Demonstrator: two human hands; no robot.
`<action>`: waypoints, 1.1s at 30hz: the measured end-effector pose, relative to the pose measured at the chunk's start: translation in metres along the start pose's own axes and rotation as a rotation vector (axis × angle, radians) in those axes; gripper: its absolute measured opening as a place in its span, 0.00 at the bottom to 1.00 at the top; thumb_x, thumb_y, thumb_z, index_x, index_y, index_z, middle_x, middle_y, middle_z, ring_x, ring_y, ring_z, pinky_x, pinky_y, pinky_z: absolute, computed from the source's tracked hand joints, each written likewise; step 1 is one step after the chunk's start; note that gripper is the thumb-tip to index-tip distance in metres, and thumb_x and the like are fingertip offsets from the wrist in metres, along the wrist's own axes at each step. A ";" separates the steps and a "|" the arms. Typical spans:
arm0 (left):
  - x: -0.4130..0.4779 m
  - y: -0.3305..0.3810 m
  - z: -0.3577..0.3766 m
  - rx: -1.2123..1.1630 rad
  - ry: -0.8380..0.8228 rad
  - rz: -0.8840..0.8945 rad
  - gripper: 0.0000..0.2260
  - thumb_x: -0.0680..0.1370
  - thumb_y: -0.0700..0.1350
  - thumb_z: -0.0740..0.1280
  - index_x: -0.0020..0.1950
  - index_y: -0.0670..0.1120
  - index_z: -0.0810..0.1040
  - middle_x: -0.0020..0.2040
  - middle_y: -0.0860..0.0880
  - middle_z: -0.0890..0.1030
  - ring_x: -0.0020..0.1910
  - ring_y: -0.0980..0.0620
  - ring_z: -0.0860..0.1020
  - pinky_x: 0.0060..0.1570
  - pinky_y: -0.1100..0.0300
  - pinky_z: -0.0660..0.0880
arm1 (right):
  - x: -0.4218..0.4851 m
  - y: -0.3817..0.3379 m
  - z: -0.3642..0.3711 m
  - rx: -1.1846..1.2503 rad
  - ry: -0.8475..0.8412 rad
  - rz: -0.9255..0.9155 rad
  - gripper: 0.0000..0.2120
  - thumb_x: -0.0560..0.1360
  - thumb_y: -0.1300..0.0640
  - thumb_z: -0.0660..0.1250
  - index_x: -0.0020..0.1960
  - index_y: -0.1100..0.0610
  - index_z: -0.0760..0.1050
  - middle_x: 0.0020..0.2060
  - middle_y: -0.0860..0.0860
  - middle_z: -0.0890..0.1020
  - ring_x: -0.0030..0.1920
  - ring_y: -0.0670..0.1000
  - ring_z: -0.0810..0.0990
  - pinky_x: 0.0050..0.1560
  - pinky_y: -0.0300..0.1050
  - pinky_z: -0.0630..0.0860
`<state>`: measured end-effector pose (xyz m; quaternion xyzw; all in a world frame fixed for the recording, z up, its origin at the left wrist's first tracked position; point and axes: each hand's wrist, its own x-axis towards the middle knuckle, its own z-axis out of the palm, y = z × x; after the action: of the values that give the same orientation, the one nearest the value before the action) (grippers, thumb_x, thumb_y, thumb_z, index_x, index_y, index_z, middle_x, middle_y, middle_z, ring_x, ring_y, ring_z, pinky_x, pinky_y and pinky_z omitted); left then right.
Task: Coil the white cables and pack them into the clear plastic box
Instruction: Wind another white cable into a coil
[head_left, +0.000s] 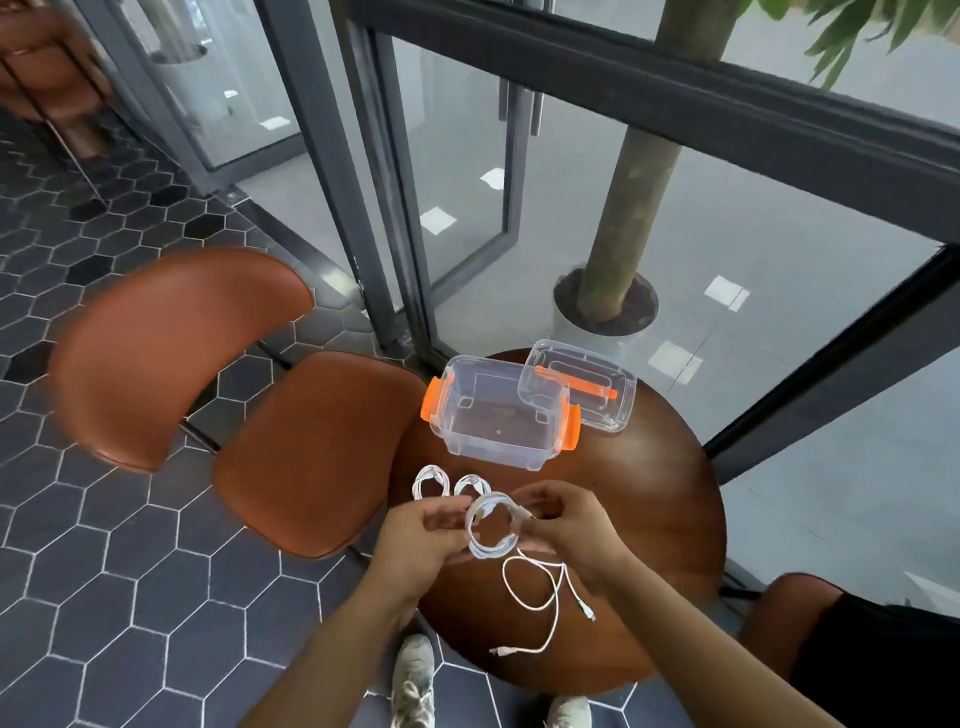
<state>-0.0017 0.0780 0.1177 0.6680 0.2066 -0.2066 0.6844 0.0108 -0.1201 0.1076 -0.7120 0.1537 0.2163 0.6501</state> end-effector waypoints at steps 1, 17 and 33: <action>0.004 -0.005 -0.005 -0.001 0.010 -0.006 0.17 0.73 0.25 0.69 0.53 0.43 0.83 0.49 0.42 0.87 0.49 0.45 0.86 0.49 0.48 0.83 | 0.006 0.002 0.007 -0.027 -0.012 0.008 0.12 0.70 0.71 0.75 0.53 0.65 0.82 0.46 0.64 0.86 0.37 0.52 0.86 0.38 0.41 0.83; 0.089 -0.097 -0.065 0.007 0.172 -0.178 0.15 0.58 0.41 0.77 0.34 0.62 0.86 0.35 0.54 0.86 0.44 0.48 0.83 0.54 0.45 0.81 | 0.107 0.086 0.105 -0.294 -0.001 0.276 0.06 0.75 0.64 0.71 0.44 0.54 0.81 0.39 0.54 0.85 0.38 0.54 0.86 0.50 0.57 0.85; 0.156 -0.160 -0.079 0.363 0.326 -0.151 0.15 0.73 0.32 0.68 0.54 0.46 0.86 0.46 0.51 0.87 0.49 0.50 0.84 0.55 0.49 0.81 | 0.139 0.113 0.131 -0.485 0.063 0.303 0.13 0.75 0.62 0.58 0.35 0.57 0.76 0.30 0.54 0.80 0.31 0.51 0.80 0.33 0.41 0.70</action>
<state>0.0376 0.1519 -0.1037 0.7869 0.3230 -0.1806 0.4938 0.0599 0.0060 -0.0678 -0.8219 0.2222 0.3191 0.4162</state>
